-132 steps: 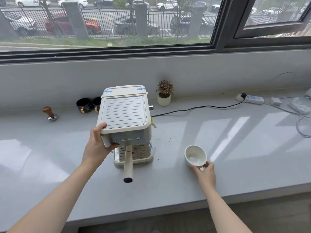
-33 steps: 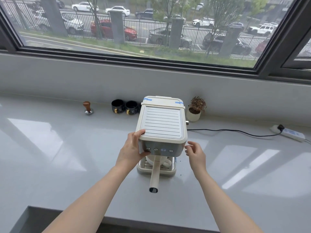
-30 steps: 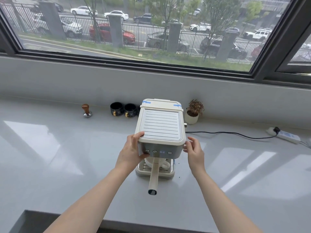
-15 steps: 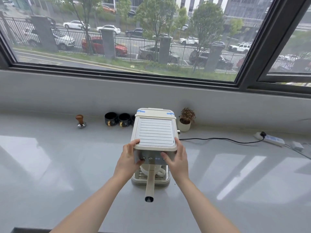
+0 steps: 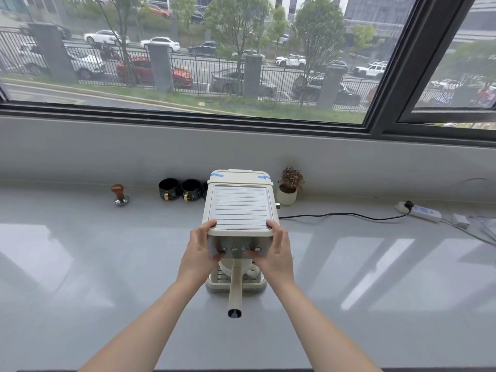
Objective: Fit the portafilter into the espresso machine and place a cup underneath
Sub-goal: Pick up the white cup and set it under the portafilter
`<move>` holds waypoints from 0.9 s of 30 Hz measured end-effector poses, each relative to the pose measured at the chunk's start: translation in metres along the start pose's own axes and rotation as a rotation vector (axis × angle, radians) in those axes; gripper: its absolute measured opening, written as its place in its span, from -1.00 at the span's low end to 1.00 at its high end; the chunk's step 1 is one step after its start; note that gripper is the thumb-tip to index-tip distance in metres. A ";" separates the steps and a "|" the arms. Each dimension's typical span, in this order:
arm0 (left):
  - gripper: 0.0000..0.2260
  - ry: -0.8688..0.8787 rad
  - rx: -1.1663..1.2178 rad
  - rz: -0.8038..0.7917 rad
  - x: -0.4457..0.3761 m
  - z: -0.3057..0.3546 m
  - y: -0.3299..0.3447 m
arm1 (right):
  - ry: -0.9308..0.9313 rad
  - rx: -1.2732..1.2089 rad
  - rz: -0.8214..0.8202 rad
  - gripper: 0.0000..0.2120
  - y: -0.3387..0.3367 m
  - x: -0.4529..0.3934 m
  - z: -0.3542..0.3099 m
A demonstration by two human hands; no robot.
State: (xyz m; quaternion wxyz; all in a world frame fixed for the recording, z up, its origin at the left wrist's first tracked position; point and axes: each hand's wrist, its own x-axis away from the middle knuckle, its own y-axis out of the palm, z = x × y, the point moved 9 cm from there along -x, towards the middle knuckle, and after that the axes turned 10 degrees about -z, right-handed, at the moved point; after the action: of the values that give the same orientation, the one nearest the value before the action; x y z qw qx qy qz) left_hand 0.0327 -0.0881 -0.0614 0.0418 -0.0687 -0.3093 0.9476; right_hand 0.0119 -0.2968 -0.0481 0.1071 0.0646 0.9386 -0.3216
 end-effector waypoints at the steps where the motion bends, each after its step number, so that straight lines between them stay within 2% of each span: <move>1: -0.29 0.000 -0.001 0.000 0.000 0.000 0.000 | 0.004 0.007 0.003 -0.23 0.000 0.000 0.000; 9: -0.29 -0.003 0.021 0.005 0.001 0.000 -0.001 | 0.054 -0.016 0.041 -0.24 0.004 -0.001 0.002; 18: -0.28 0.003 0.016 -0.003 0.001 0.000 -0.002 | 0.011 -0.011 -0.014 -0.24 0.001 0.000 0.003; 27: -0.28 0.019 0.037 0.008 0.001 -0.004 -0.005 | -0.055 0.082 -0.173 -0.19 -0.010 0.002 0.003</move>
State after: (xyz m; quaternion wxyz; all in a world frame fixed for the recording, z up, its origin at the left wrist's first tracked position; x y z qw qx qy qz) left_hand 0.0322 -0.0814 -0.0619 0.0423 -0.0780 -0.2910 0.9526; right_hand 0.0088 -0.3059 -0.0448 0.1017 -0.0213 0.9234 -0.3696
